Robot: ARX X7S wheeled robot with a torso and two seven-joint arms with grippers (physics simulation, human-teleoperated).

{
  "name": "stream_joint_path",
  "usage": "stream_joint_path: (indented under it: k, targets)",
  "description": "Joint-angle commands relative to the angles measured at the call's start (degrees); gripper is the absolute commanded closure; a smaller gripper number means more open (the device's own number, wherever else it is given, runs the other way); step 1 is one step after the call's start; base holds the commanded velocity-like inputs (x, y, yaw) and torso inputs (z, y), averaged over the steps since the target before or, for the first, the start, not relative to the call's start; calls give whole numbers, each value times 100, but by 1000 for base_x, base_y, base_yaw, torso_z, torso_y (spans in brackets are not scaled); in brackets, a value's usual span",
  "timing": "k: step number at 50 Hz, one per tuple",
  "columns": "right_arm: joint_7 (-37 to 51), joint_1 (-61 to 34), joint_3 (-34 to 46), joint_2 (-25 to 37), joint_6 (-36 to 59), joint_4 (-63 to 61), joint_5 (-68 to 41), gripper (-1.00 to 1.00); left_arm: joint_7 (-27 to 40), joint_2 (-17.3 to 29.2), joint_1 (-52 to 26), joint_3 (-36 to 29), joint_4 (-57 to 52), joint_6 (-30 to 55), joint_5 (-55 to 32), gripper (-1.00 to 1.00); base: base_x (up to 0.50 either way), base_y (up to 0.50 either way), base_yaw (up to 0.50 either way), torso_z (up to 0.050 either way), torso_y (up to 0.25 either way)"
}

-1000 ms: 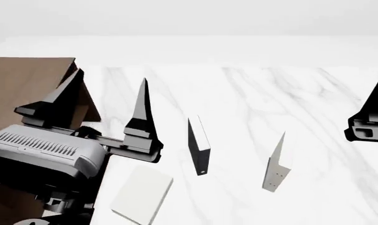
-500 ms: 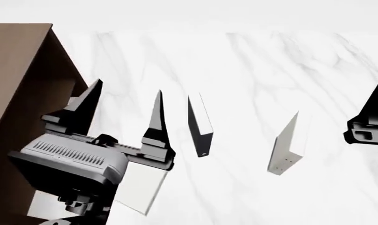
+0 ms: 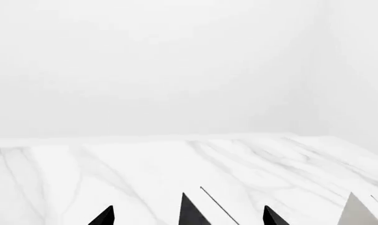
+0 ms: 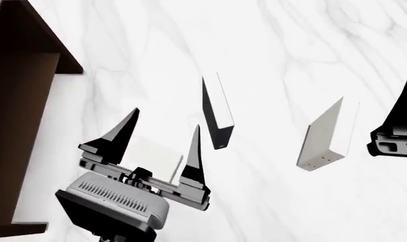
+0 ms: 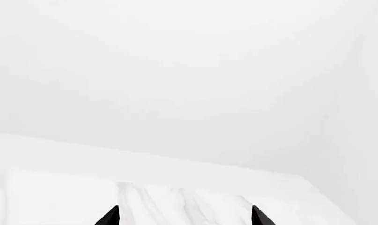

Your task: Pick up the book on the right and place it under the cabinet shelf.

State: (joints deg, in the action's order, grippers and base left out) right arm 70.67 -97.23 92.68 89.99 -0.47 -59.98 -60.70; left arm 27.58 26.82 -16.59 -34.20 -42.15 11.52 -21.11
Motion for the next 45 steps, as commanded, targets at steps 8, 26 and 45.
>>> stream_joint_path:
  k: [8, 26, 45]
  targets:
    - [-181, -708, -765, 1, 806, -1, -1017, -100, -279, -258, 270, -479, 457, -613, 276, -100, 0, 0, 0, 0, -197]
    - [-188, -904, -1050, 1, 1089, -2, -1379, -100, -628, -652, 565, -1069, 1248, -1315, 512, -100, 0, 0, 0, 0, -32]
    - [-115, -672, -914, 1, 958, -1, -1119, -100, -1092, -1070, 892, -1617, 2415, -1904, 386, -100, 0, 0, 0, 0, 0]
